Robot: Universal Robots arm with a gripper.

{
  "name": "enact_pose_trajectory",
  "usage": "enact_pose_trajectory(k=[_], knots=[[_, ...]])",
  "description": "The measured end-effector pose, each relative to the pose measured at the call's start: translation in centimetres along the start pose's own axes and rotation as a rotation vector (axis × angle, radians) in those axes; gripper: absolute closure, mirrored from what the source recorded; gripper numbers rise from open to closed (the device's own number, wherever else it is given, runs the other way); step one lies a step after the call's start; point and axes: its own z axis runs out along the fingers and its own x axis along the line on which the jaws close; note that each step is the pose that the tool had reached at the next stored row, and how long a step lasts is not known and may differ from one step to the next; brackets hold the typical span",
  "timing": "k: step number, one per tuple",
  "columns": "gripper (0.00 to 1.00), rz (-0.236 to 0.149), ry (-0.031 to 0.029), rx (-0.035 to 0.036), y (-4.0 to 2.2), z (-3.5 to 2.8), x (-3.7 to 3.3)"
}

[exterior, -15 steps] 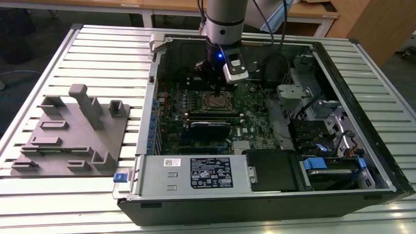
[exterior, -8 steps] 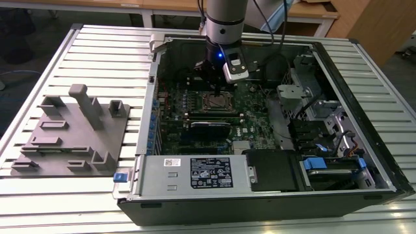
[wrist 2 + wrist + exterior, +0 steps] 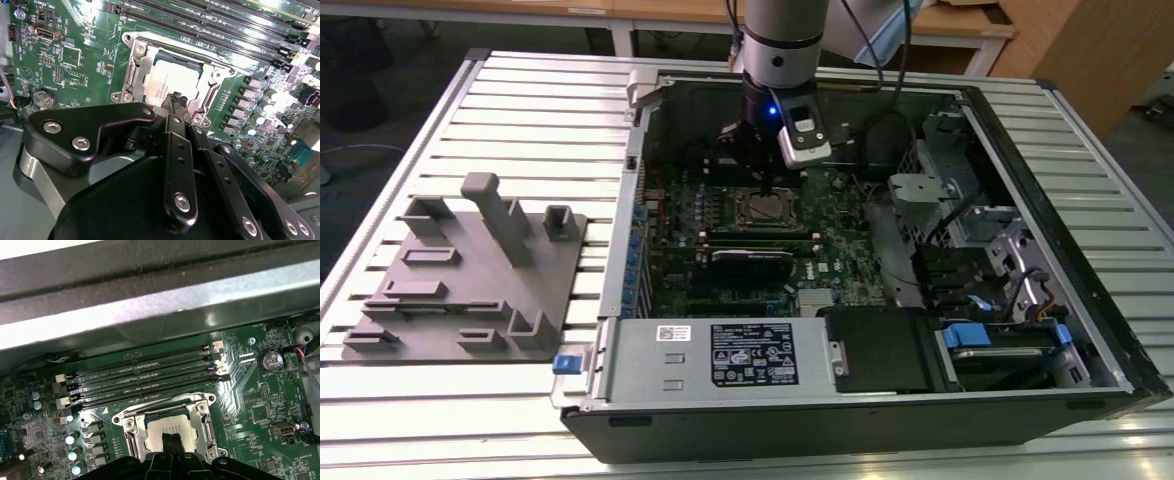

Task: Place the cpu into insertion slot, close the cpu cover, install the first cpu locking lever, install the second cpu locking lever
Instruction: 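Install the first cpu locking lever, then install the second cpu locking lever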

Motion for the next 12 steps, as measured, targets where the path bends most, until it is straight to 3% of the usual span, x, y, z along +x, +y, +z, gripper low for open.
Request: enact_pose_trajectory(k=[12], knots=[[0.89, 0.000, 0.0000, -0.0001, 0.01, -0.20, -0.01]])
